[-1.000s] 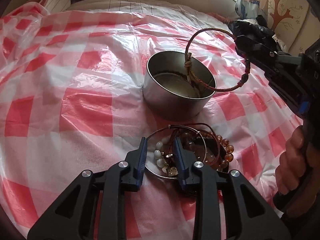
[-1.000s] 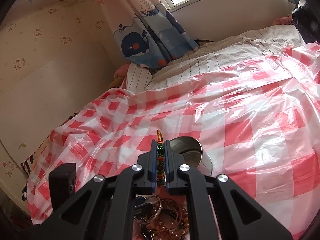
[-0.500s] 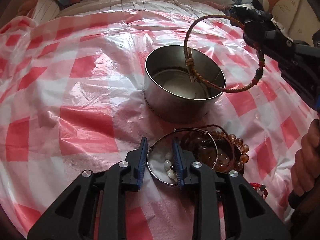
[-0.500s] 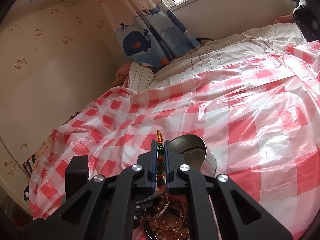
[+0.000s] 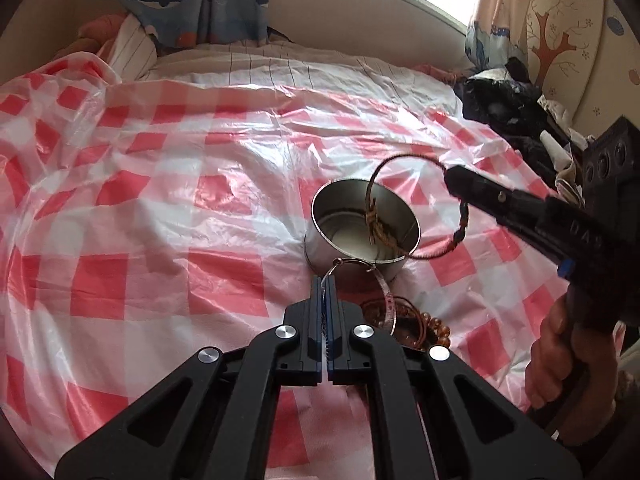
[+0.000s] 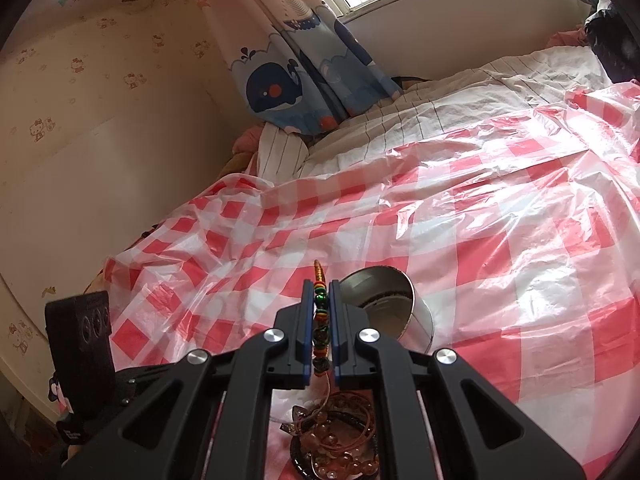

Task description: Organize jewelry

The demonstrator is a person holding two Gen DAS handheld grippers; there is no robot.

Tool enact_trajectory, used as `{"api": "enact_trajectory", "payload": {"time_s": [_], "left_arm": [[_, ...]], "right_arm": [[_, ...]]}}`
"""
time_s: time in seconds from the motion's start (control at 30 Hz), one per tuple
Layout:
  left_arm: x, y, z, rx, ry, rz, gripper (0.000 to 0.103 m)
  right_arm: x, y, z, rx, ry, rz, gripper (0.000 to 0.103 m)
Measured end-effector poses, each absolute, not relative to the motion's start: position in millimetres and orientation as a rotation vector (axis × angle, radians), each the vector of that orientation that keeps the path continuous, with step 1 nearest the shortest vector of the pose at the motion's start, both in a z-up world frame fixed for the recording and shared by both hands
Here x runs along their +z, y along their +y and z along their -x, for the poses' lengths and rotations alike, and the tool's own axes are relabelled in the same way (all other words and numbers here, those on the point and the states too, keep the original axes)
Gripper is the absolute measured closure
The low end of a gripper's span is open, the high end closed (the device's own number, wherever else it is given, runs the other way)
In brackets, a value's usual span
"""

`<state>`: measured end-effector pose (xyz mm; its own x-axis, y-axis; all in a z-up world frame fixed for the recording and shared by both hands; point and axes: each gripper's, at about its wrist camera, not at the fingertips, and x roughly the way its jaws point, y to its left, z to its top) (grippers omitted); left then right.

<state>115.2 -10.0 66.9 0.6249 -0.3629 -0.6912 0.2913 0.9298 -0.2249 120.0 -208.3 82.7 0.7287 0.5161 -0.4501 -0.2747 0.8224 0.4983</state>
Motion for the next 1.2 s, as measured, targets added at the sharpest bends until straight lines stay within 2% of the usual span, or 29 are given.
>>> {"api": "enact_trajectory", "payload": {"time_s": [0.23,0.43,0.47,0.6,0.7,0.83,0.87,1.0,1.2], "left_arm": [[71.9,-21.9,-127.6,-0.384,0.797,0.101,0.103],[33.7,-32.9,-141.0,-0.397,0.908,-0.031,0.102],[28.4,-33.3,-144.1,-0.393,0.915,-0.048,0.099],[19.5,-41.1,-149.1,-0.427,0.911,-0.100,0.072],[17.2,-51.6,-150.3,-0.435,0.908,-0.157,0.062],[13.7,-60.6,-151.5,-0.429,0.914,-0.206,0.065],[12.9,-61.2,-151.5,-0.425,0.919,-0.213,0.079],[9.8,-60.3,-148.8,-0.395,0.936,-0.236,0.098],[23.1,-44.8,-139.2,-0.341,0.909,-0.206,0.099]], "right_arm": [[83.4,-211.5,-119.2,0.442,0.606,-0.423,0.095],[84.8,-211.3,-117.8,0.446,0.604,-0.424,0.095],[85.2,-211.5,-117.8,0.446,0.604,-0.425,0.095],[85.2,-211.2,-117.6,0.446,0.609,-0.425,0.094],[85.4,-209.2,-116.9,0.448,0.611,-0.422,0.094],[85.3,-208.3,-116.6,0.448,0.613,-0.421,0.094],[85.2,-208.4,-116.7,0.449,0.614,-0.420,0.094],[84.9,-206.3,-115.8,0.449,0.616,-0.419,0.094],[83.7,-207.1,-116.6,0.449,0.612,-0.424,0.094]]}}
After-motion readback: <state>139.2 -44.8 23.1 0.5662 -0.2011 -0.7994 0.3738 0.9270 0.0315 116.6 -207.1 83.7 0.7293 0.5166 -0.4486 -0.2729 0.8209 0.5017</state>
